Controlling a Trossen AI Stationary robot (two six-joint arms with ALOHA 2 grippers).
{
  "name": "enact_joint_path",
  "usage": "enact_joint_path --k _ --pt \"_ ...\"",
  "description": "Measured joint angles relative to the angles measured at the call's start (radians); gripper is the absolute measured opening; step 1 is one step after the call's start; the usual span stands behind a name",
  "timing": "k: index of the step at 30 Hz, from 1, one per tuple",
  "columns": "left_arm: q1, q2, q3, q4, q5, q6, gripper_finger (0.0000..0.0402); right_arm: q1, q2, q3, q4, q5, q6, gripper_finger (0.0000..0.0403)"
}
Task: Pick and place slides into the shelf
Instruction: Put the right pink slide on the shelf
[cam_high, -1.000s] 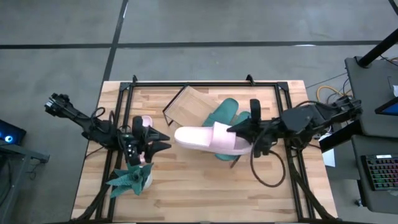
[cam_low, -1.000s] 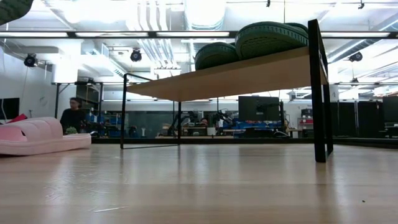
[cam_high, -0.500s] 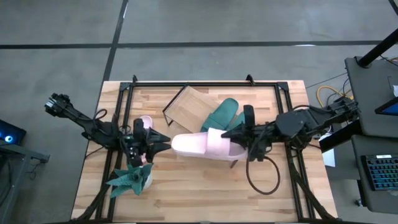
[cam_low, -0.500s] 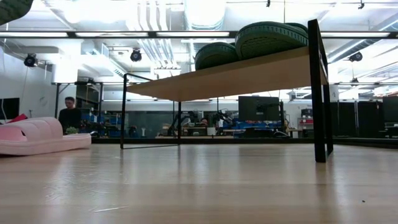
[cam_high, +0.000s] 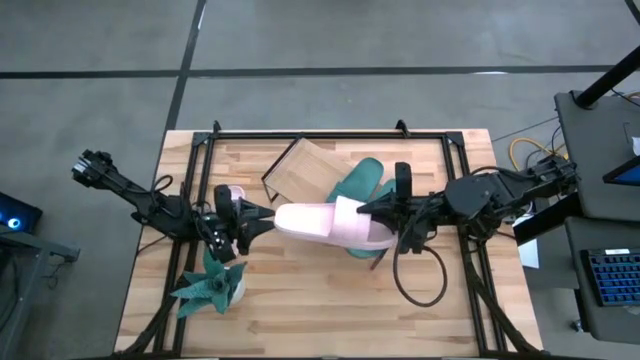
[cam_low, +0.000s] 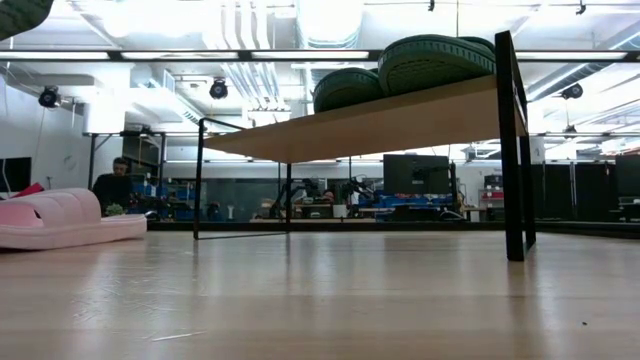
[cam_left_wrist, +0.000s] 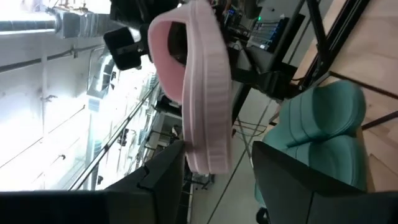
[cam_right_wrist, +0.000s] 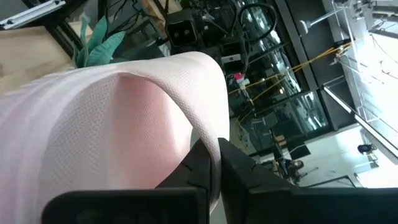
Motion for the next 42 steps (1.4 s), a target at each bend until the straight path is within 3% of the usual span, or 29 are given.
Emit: enact_joint_path --k 6,12,19,23,29,33,36,42 --pt "0.000 0.019 0.000 0.013 0.058 -0.022 0.0173 -0.002 0.000 -0.001 -0.002 -0.011 0.002 0.0009" --pt "0.002 0.060 0.000 0.148 0.085 -0.020 0.0173 -0.007 0.000 -0.002 0.001 -0.034 0.001 0.0009" --pt "0.010 0.106 0.000 0.171 0.078 0.057 0.0171 -0.006 0.000 -0.002 -0.002 -0.034 0.001 0.0009" --pt "0.024 0.121 0.001 0.191 0.077 0.075 0.0139 -0.006 0.000 -0.003 -0.002 -0.034 0.002 0.0009" --pt "0.031 0.132 0.006 0.182 0.056 0.088 0.0041 -0.006 -0.002 -0.003 -0.001 -0.034 0.004 0.0010" --pt "0.031 0.132 0.006 0.183 0.050 0.092 0.0040 -0.006 -0.002 -0.005 -0.004 -0.031 0.015 0.0021" --pt "0.032 0.132 0.006 0.183 0.017 0.095 0.0040 -0.006 -0.002 -0.019 -0.006 0.050 0.010 0.0038" --pt "0.030 0.129 0.008 0.192 -0.133 0.120 0.0040 -0.006 -0.002 -0.023 -0.031 0.361 0.028 0.0085"
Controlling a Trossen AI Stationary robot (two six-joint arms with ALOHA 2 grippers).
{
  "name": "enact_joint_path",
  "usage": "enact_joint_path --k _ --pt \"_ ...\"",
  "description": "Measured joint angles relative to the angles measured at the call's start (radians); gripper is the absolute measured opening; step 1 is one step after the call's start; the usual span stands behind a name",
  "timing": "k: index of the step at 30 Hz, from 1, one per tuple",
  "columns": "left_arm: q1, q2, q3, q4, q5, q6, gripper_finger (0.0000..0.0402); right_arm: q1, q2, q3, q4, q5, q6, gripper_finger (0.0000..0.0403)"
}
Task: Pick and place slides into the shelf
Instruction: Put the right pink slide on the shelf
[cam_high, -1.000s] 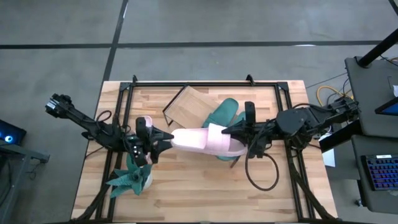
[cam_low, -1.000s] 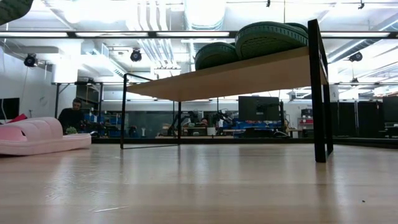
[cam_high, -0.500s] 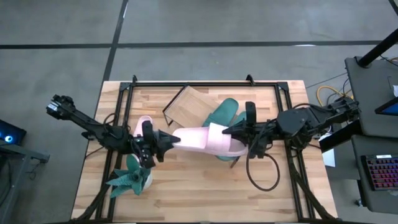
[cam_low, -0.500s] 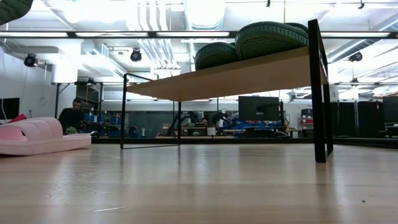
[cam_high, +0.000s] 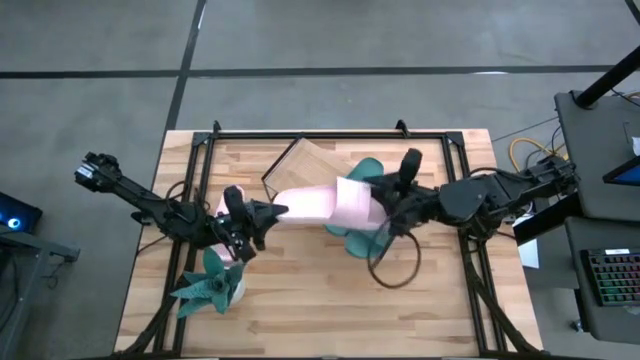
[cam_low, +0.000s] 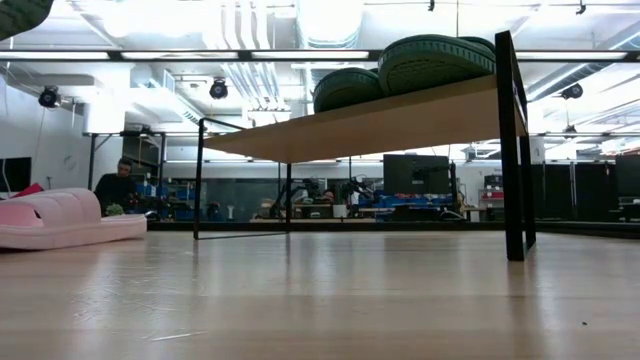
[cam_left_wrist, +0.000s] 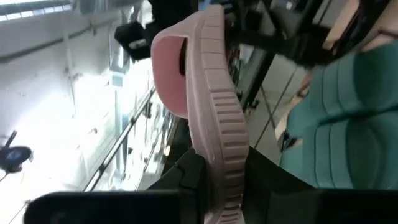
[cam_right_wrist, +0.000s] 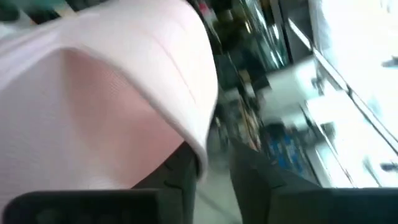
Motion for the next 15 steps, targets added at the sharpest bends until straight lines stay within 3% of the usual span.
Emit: enact_joint_path --k 9,15 --pt "0.000 0.000 0.001 -0.010 -0.135 0.000 0.0039 -0.001 -0.015 0.013 0.007 0.171 0.057 0.0131" --pt "-0.002 0.026 -0.003 -0.008 -0.312 -0.012 0.0038 0.000 -0.012 0.011 0.006 0.314 0.074 0.0133"
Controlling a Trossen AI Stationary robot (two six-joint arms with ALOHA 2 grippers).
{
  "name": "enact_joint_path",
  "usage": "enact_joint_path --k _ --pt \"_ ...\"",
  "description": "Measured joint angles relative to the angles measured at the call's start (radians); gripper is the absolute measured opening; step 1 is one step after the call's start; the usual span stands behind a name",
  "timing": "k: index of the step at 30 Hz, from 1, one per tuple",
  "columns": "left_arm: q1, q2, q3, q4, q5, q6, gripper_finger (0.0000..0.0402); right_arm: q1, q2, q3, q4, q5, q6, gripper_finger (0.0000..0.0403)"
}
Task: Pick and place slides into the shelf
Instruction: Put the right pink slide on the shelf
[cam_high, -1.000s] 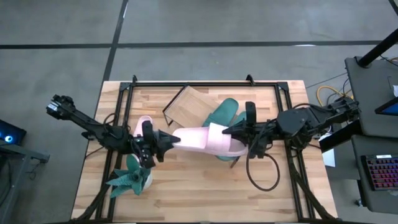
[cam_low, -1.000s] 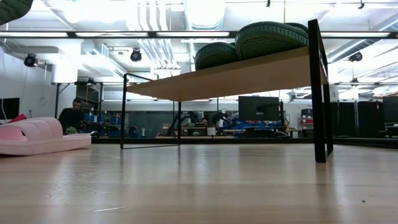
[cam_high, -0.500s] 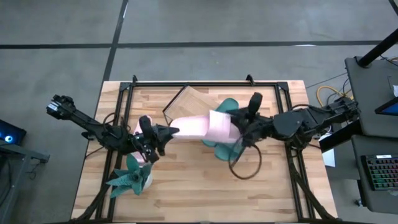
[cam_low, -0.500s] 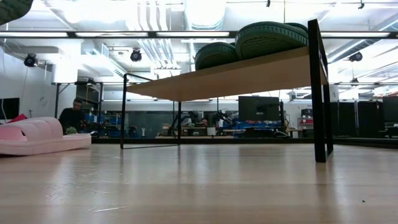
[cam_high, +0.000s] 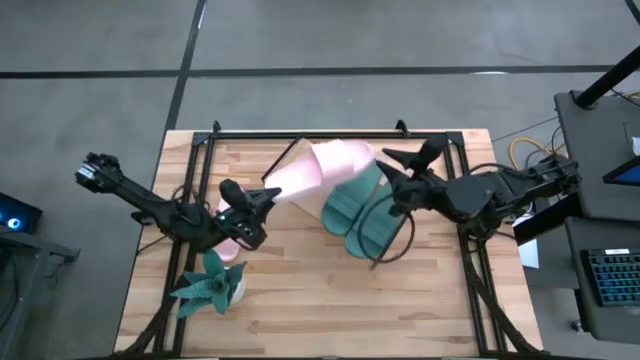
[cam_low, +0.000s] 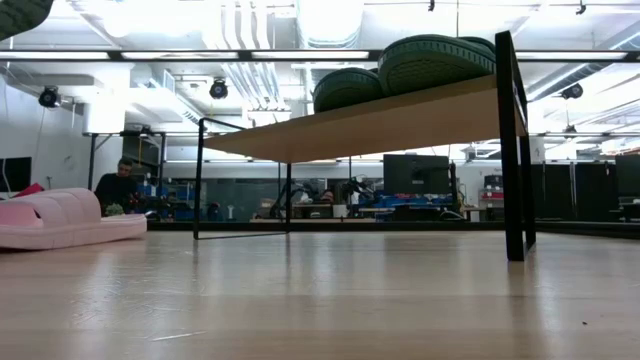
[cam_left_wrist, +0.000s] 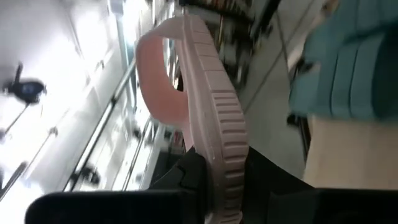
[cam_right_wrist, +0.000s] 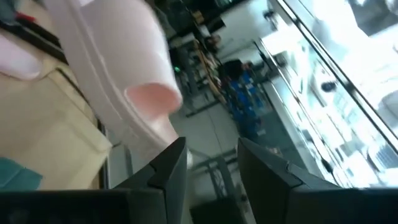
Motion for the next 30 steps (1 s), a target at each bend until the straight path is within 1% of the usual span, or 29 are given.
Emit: enact_joint_path --k 6,8,12,15,19,22,24,30 --pt "0.000 0.095 0.000 0.000 -0.223 -0.060 0.0038 0.000 0.001 0.000 -0.001 0.010 0.058 0.0127" --pt "0.000 0.136 -0.001 -0.002 -0.268 -0.087 0.0038 0.000 0.001 0.000 0.000 0.010 0.062 0.0128" --pt "0.009 0.207 -0.001 -0.004 -0.289 -0.138 0.0038 0.000 0.001 0.000 -0.001 0.009 0.099 0.0130" --pt "0.040 0.246 -0.001 -0.003 -0.298 -0.198 0.0038 0.000 0.001 0.000 -0.001 0.009 0.111 0.0128" --pt "0.103 0.270 -0.005 -0.009 -0.337 -0.294 0.0038 0.000 0.001 -0.002 -0.003 0.008 0.111 0.0123" --pt "0.143 0.270 -0.007 -0.015 -0.345 -0.356 0.0037 -0.001 0.001 -0.004 -0.003 0.008 0.111 0.0120" --pt "0.154 0.266 -0.009 -0.058 -0.348 -0.409 0.0037 -0.003 0.001 -0.006 -0.003 0.007 0.111 0.0121" --pt "0.161 0.257 -0.037 -0.260 -0.348 -0.626 0.0037 -0.020 0.001 -0.010 -0.007 0.007 0.111 0.0122"
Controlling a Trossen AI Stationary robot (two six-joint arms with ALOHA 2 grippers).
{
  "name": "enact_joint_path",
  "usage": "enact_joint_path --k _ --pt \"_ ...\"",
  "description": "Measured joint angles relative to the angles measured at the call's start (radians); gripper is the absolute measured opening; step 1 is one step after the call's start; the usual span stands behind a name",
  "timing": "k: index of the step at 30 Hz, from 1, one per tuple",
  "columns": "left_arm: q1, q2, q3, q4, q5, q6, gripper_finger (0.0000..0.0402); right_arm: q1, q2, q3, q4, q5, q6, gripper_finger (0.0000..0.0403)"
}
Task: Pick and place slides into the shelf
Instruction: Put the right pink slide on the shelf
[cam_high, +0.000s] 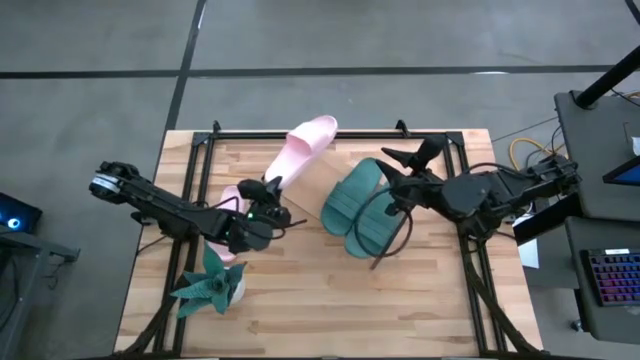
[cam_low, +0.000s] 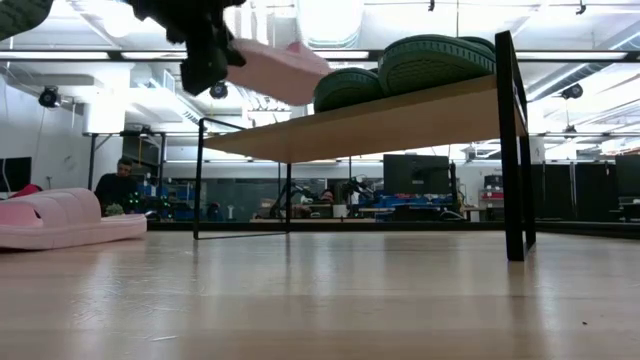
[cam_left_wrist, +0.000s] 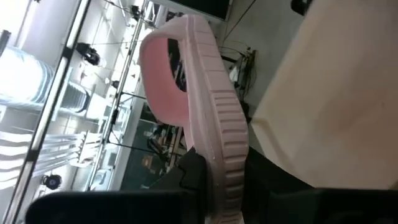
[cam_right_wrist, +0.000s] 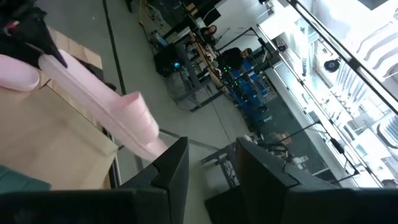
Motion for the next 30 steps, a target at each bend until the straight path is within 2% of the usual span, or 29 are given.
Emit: enact_joint_path --k 11,16,30 --pt "-0.003 0.028 -0.072 -0.039 0.046 -0.158 0.0037 -0.043 0.000 -0.006 0.000 0.000 0.052 0.0114" --pt "-0.002 0.070 -0.107 -0.039 0.042 -0.160 0.0037 -0.057 0.000 -0.013 -0.001 -0.004 0.053 0.0116" --pt "0.005 0.134 -0.106 -0.038 0.026 -0.159 0.0037 -0.057 0.000 -0.014 0.000 -0.004 0.071 0.0108"
